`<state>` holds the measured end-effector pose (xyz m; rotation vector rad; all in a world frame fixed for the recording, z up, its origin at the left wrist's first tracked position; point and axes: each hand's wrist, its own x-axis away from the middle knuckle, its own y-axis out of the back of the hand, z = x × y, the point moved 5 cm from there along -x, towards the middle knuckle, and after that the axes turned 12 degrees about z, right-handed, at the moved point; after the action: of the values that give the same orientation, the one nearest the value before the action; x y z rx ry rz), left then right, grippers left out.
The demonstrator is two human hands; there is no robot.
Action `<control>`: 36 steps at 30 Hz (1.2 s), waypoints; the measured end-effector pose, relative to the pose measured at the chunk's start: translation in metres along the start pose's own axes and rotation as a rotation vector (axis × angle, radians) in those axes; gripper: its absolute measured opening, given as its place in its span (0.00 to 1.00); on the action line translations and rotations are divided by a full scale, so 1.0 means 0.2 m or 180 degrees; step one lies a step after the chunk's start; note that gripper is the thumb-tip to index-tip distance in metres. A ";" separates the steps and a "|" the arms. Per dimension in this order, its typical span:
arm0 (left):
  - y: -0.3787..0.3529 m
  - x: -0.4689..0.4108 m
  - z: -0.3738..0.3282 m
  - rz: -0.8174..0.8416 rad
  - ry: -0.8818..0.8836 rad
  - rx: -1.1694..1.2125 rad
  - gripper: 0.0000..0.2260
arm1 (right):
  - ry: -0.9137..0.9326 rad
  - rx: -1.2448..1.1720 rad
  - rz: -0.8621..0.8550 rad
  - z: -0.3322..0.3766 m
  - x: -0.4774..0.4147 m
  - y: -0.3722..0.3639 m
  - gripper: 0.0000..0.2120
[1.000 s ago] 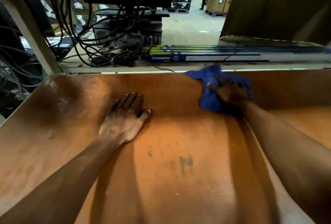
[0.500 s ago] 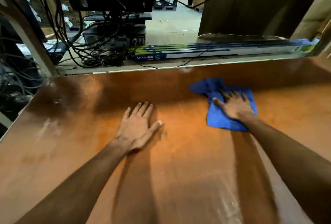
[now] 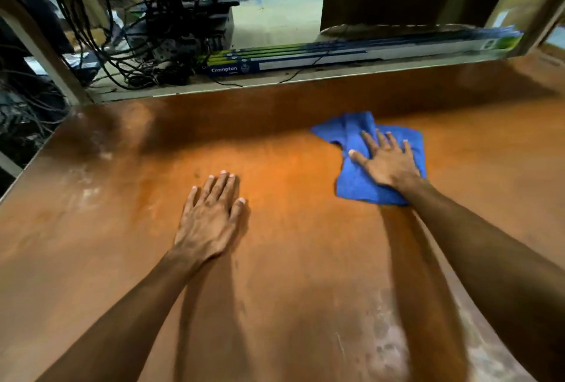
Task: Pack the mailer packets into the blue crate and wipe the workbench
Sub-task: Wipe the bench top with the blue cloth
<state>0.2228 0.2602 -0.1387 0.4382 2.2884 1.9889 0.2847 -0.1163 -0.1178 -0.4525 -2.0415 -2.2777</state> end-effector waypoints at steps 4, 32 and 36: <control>-0.03 0.07 -0.02 0.0100 0.0012 0.0081 0.33 | 0.0053 -0.0001 0.0036 0.09 0.15 -0.05 0.38; -0.22 1.19 -0.52 0.0124 -0.0272 0.0112 0.34 | -0.0246 0.0022 0.0095 -0.41 1.50 -0.36 0.39; -0.22 1.29 -0.54 0.0104 -0.0344 0.0074 0.35 | 0.1176 0.0336 0.0177 0.04 2.09 -0.57 0.37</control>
<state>-0.0566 0.2205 -0.1328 0.5740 2.2556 1.9046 -0.1393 -0.0276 -0.1226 -0.0719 -1.9217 -2.0251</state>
